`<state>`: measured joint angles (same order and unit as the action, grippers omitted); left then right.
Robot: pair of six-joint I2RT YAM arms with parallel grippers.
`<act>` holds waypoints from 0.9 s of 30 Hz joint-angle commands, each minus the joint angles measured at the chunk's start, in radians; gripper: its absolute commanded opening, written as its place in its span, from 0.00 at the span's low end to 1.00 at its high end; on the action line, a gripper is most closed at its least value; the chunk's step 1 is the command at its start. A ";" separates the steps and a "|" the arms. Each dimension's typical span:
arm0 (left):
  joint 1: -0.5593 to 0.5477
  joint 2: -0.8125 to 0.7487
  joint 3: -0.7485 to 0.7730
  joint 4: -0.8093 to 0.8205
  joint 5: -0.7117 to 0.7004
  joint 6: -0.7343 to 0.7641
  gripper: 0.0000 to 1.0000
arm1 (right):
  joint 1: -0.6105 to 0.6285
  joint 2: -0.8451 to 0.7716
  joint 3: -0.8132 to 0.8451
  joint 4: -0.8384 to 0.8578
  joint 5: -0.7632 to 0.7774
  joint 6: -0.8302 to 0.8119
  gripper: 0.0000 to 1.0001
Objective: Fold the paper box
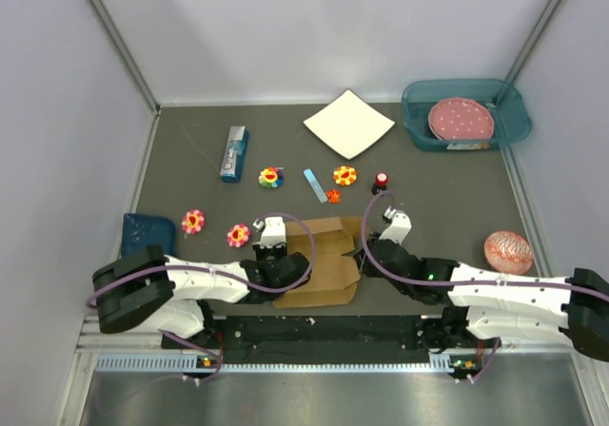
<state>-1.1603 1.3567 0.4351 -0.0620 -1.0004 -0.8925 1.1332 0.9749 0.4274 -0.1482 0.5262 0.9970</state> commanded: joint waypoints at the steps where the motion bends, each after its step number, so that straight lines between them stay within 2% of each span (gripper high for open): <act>1: -0.007 -0.011 -0.001 -0.018 -0.009 0.000 0.00 | -0.035 -0.001 0.028 -0.024 0.034 -0.024 0.23; 7: -0.015 -0.011 0.002 -0.021 -0.007 0.000 0.00 | -0.093 0.067 0.033 0.054 -0.002 -0.055 0.33; 27: -0.027 -0.022 0.007 -0.048 -0.010 -0.010 0.00 | -0.182 0.321 0.085 0.232 -0.083 -0.106 0.36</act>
<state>-1.1801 1.3567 0.4355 -0.0788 -1.0023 -0.9062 0.9730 1.2613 0.4717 0.0128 0.4622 0.9077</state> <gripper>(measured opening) 0.063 0.354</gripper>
